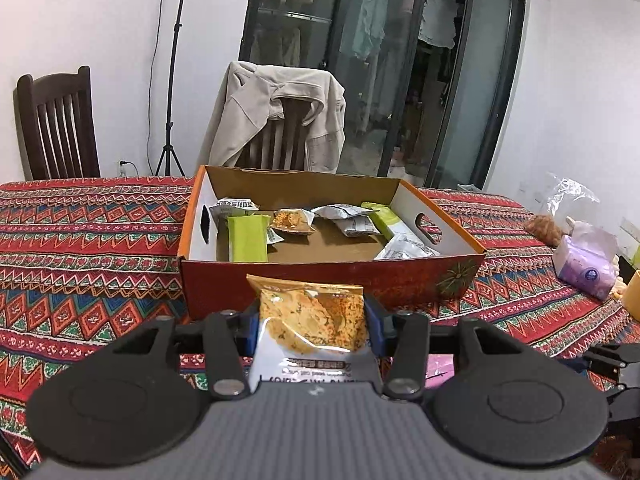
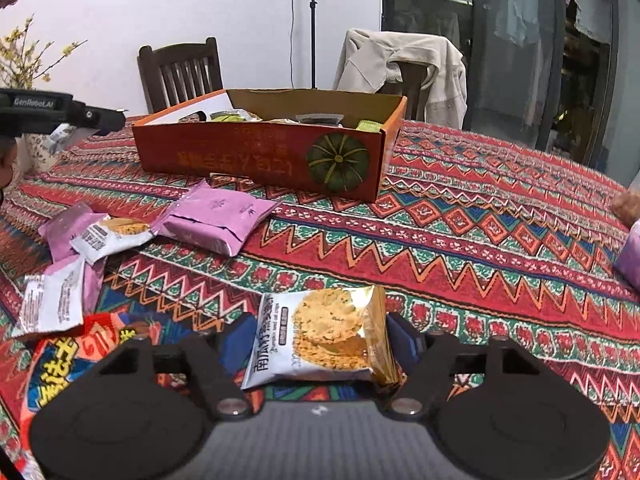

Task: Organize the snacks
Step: 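Carry both biscuit packets into the orange box and open both tools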

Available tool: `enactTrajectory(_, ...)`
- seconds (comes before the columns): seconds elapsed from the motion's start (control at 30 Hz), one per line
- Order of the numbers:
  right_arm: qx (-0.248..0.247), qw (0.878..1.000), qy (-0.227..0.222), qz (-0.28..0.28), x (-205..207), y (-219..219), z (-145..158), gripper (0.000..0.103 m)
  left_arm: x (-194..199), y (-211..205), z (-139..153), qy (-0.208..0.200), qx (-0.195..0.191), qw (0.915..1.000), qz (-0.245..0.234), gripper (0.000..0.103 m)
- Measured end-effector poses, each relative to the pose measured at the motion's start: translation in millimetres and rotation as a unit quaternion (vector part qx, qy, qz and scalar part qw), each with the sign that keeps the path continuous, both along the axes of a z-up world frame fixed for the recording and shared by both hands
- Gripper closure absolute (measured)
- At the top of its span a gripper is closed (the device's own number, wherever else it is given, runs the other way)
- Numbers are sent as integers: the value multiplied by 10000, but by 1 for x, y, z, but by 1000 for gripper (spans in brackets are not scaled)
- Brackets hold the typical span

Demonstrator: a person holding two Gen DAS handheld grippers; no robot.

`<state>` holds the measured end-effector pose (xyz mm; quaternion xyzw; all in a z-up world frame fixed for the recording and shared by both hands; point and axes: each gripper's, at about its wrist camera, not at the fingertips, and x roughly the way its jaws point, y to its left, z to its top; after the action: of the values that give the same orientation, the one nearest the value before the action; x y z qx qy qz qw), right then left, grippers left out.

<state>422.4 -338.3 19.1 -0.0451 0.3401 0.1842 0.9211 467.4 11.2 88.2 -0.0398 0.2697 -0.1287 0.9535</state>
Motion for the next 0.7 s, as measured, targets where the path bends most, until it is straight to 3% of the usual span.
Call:
enactTrajectory(0.07,17,9999,2,106,-2,3,1,50,0,0,1,-21,-6,10000,1,54)
enactTrajectory(0.17,-9,9999,8,127,-5,6,4,54,-2,1,4,-63,-29,10000,-9,54)
enactTrajectory(0.33,199,9997,-53,96,-6,3,15,56,0,8,16,-96,-153,9998,-15,54)
enactTrajectory(0.47,264,9978,-484,364,2,8,56,56,17,12,38,-76,-83,9998,-139,54)
enactTrajectory(0.6,357,9912,-969,824,38,30,101,56,62,11,56,85,-142,9997,-199,54)
enactTrajectory(0.7,484,9888,-925,1066,95,61,117,56,108,2,55,226,-59,9997,-83,54)
